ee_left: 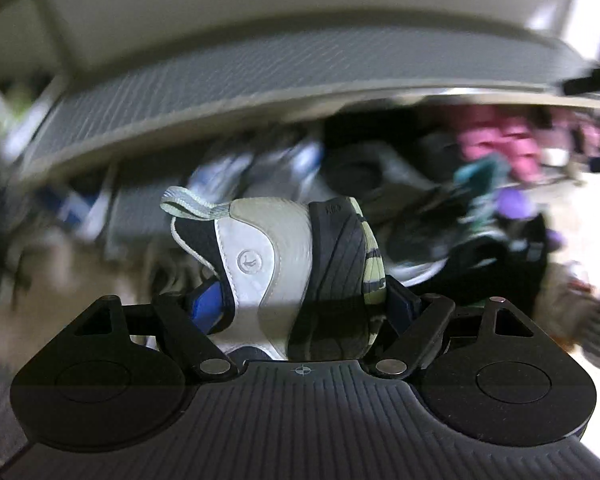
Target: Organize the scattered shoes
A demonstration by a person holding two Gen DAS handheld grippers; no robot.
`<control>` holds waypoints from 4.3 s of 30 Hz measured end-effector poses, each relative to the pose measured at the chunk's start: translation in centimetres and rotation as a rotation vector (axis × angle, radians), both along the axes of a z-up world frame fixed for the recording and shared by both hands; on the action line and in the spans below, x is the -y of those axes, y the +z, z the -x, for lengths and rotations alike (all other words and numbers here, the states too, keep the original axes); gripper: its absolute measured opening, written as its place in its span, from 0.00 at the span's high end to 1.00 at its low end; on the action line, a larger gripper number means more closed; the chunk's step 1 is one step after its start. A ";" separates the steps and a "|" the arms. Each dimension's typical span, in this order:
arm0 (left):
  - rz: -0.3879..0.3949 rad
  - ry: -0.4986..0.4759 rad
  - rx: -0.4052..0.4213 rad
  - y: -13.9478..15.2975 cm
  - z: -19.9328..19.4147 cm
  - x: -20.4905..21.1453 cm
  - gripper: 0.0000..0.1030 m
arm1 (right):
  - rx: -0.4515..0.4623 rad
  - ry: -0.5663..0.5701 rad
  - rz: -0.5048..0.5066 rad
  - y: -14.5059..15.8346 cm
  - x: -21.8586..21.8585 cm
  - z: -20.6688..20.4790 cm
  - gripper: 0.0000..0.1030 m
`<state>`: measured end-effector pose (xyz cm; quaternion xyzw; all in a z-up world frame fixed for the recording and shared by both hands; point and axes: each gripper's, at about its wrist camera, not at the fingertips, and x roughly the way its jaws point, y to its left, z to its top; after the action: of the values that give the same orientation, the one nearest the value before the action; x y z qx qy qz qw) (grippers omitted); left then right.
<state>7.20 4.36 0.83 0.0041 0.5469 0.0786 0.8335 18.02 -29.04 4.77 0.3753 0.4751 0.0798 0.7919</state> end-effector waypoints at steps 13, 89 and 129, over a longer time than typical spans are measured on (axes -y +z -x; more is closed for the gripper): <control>-0.085 0.008 -0.048 1.5 -0.2 -6.3 0.09 | -0.005 0.192 0.198 -2.7 -6.0 0.0 0.15; 0.141 0.301 0.153 6.0 0.7 -25.6 0.08 | -0.316 0.428 0.391 -25.5 -43.5 -2.3 0.64; 0.065 -0.214 -0.096 -3.3 2.2 -3.8 0.24 | -0.162 0.205 0.316 -5.8 -5.4 1.3 0.25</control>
<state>4.95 8.20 -2.52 0.0392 0.5851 -0.0286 0.8095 16.76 -23.64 -0.98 0.2012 0.5798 0.0541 0.7876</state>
